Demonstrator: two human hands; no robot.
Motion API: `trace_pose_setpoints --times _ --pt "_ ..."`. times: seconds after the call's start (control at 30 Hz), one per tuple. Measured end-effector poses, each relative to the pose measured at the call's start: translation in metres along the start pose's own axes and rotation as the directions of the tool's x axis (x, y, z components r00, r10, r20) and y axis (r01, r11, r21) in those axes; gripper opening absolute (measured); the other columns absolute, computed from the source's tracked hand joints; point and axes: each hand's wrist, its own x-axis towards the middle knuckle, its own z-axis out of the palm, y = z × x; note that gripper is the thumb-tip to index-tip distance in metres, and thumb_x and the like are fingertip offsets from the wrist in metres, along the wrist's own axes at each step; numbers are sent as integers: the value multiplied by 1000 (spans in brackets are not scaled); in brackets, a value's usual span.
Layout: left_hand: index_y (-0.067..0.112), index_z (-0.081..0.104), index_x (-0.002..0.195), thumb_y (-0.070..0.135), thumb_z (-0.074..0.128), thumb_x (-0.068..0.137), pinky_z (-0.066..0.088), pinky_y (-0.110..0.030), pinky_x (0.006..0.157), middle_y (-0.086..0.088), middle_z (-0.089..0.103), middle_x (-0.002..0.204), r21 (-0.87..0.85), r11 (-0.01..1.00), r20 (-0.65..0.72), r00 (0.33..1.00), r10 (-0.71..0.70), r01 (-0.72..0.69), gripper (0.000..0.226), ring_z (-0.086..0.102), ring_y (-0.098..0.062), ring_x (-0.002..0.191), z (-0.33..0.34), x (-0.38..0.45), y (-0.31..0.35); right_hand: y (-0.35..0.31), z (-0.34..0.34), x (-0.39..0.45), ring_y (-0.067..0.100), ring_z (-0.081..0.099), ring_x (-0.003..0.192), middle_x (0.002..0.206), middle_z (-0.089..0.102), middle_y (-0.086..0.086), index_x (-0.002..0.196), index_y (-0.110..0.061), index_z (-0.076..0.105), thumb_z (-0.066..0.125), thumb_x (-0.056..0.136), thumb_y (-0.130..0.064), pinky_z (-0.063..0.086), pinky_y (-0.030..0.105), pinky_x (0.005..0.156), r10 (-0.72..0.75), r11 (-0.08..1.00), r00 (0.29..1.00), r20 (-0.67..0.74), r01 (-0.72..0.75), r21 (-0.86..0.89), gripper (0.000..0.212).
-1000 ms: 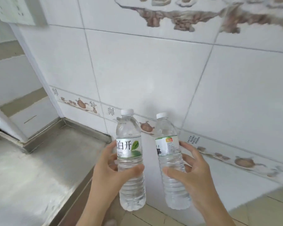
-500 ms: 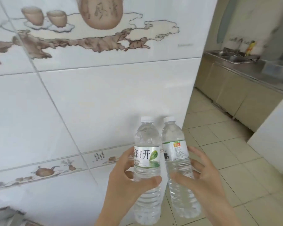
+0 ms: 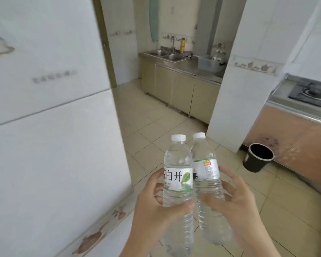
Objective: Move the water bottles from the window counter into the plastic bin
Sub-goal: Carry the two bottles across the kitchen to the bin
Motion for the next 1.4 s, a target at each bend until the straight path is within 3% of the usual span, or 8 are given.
trace_pose_setpoints --times 0.2,0.3,0.37,0.47,0.63,0.83,1.0,1.4 --pt "55 56 111 35 89 38 43 -2 64 33 69 93 -34 999 23 1000 -17 18 83 65 10 79 65 78 6 -2 -48 86 20 72 83 96 75 -5 113 -40 58 87 55 2 50 34 67 -5 1000 999 -46 5 9 77" --pt "49 56 113 29 89 41 47 -7 66 37 68 89 -71 997 -8 999 -31 31 82 67 10 76 95 122 13 -10 -69 140 18 72 78 95 75 -3 109 -41 59 86 55 5 51 35 67 -11 1000 1000 -21 11 6 75" --pt "48 58 116 31 89 40 50 -14 69 26 73 92 -76 996 -36 998 -43 40 84 72 1 79 111 148 19 -16 -82 172 18 72 77 94 75 -2 107 -41 60 85 56 7 52 38 69 -5 1000 1000 -1 5 7 74" --pt "52 58 110 30 89 41 50 -15 65 16 74 93 -100 993 -104 992 -66 55 79 72 1 79 133 188 31 -29 -99 218 19 72 75 93 76 -3 105 -42 60 84 57 7 53 39 68 -8 1000 999 37 8 6 72" --pt "41 57 124 27 90 44 50 -9 58 11 73 95 -104 993 -155 986 -68 52 88 72 2 76 156 254 41 -37 -110 289 21 72 77 93 76 0 107 -40 60 84 58 7 52 38 67 11 1000 998 60 -12 7 72" --pt "52 59 117 34 92 42 54 -26 74 12 74 99 -84 994 -217 972 -85 68 83 72 -3 84 164 355 42 -43 -94 391 16 72 72 93 75 2 112 -36 59 88 48 -1 51 32 60 30 1000 997 76 -30 5 78" --pt "53 59 115 43 89 37 56 -34 83 12 76 100 -95 994 -200 976 -80 62 85 71 -10 96 163 467 48 -54 -67 491 15 72 73 93 75 -1 110 -35 60 83 57 10 55 39 67 23 1000 998 60 -24 14 73" --pt "41 59 123 28 88 48 51 -12 60 10 77 98 -103 994 -23 999 -45 42 82 74 -3 84 184 718 99 -99 -46 708 17 72 75 93 75 -1 106 -37 61 84 57 10 55 36 64 -19 1000 997 -81 19 -1 72"
